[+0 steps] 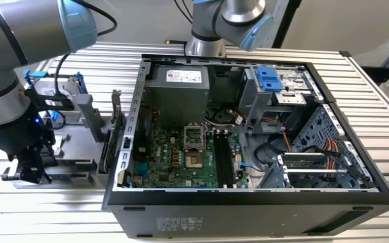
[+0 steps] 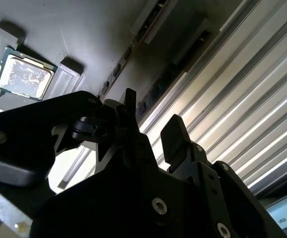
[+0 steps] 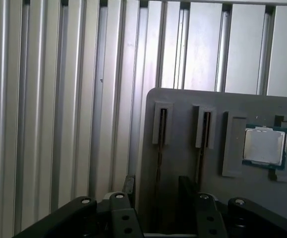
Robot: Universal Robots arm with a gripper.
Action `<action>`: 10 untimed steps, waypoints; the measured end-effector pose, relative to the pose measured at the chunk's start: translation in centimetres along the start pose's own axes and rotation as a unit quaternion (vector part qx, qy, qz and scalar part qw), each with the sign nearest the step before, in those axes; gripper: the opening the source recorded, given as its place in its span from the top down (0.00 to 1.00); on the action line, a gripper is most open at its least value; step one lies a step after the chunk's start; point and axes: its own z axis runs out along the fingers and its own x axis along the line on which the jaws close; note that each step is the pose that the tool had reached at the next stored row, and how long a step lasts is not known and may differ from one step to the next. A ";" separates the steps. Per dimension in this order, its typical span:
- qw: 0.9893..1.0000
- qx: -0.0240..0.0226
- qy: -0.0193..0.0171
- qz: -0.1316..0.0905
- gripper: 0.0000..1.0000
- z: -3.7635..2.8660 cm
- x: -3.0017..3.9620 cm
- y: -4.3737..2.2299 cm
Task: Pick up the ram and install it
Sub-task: 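Pick up the ram and move it above insertion slot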
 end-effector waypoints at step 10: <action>1.000 0.000 0.000 0.000 0.00 1.29 -0.10 -0.02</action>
